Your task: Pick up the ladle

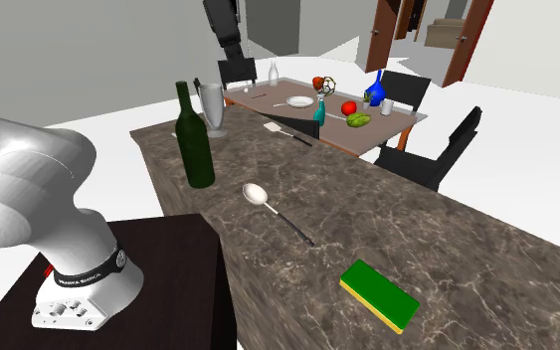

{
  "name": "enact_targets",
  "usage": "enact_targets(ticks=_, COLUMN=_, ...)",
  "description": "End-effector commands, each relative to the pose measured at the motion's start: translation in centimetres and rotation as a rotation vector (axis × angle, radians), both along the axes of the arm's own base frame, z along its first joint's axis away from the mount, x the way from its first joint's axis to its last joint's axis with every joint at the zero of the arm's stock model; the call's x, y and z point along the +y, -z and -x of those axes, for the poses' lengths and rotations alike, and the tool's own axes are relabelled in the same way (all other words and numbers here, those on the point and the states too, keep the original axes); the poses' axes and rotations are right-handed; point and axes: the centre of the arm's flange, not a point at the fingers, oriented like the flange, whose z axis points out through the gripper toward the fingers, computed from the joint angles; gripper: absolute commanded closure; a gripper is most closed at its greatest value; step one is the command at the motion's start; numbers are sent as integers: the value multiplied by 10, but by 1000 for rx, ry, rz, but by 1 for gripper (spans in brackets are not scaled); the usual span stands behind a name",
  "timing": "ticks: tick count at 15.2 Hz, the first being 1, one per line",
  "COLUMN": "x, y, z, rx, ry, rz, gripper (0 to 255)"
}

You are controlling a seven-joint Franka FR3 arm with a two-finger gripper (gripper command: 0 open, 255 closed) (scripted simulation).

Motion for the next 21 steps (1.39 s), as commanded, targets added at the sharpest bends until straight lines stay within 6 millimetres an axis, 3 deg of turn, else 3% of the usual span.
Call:
enact_targets(ticks=1, x=0, y=0, z=0, rx=0, ry=0, rz=0, gripper=0)
enact_targets(ticks=21, x=59, y=248, z=-62, rx=132, ry=724, rz=-186, gripper=0)
